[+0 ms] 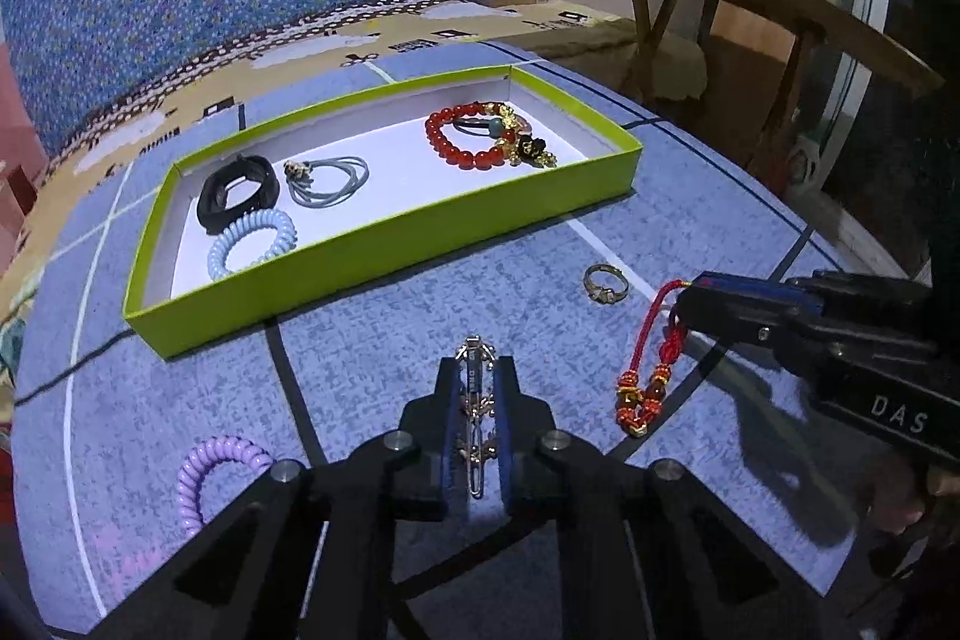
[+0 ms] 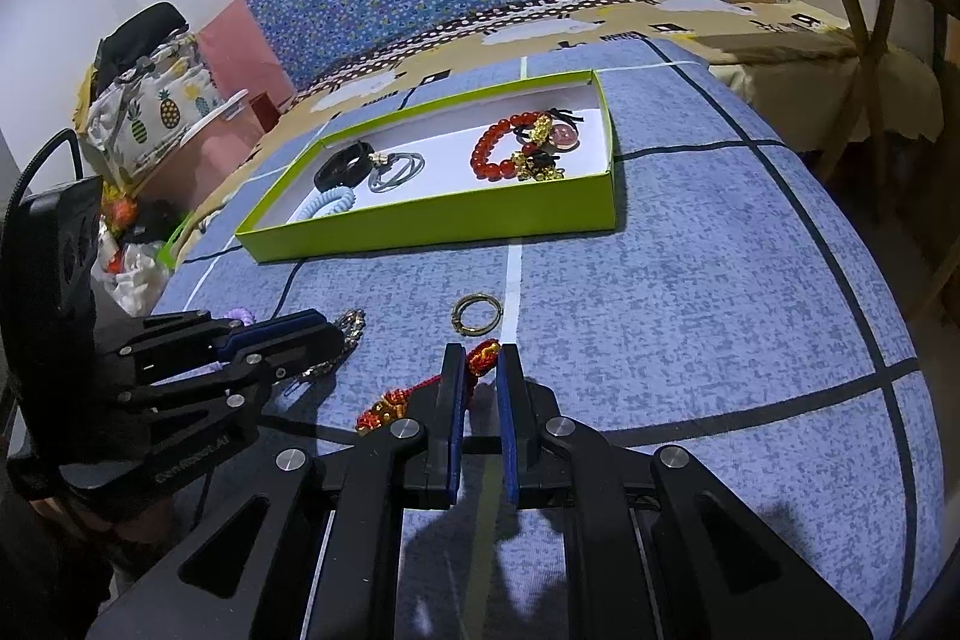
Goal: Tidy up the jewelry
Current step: 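Carry the gold hairpin and red cord charm with both tools into the box, then open both tools to release the hairpin and red cord charm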
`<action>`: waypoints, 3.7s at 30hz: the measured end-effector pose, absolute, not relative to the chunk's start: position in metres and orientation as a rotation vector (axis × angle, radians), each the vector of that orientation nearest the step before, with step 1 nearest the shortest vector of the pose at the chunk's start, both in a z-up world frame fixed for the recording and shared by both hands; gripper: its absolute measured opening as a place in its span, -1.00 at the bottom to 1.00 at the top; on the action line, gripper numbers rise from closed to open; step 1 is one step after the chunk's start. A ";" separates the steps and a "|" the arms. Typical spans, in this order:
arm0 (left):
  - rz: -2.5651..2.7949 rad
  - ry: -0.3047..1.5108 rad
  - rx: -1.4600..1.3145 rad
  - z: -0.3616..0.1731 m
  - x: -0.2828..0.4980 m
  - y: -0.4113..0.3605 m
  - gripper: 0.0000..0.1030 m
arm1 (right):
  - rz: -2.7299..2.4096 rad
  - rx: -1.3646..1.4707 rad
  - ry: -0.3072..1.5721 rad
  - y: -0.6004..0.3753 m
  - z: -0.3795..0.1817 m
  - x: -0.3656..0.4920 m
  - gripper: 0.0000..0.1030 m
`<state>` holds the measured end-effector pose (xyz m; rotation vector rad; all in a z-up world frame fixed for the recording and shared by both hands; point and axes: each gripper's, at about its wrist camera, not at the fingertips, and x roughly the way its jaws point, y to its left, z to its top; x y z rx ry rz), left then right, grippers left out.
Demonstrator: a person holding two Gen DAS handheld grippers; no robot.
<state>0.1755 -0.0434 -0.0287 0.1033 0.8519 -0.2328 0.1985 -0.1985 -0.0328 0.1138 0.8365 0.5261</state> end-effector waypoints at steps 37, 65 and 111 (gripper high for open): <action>-0.195 0.677 -0.081 0.030 0.142 -0.001 -0.92 | 0.546 -0.007 0.671 -0.192 0.037 0.181 -0.81; -0.153 0.653 -0.064 0.045 0.204 0.012 -0.92 | 0.514 -0.018 0.626 -0.176 0.056 0.246 -0.81; -0.151 0.783 -0.061 -0.011 0.257 0.007 -0.88 | 0.430 -0.084 0.808 -0.175 -0.012 0.291 -0.66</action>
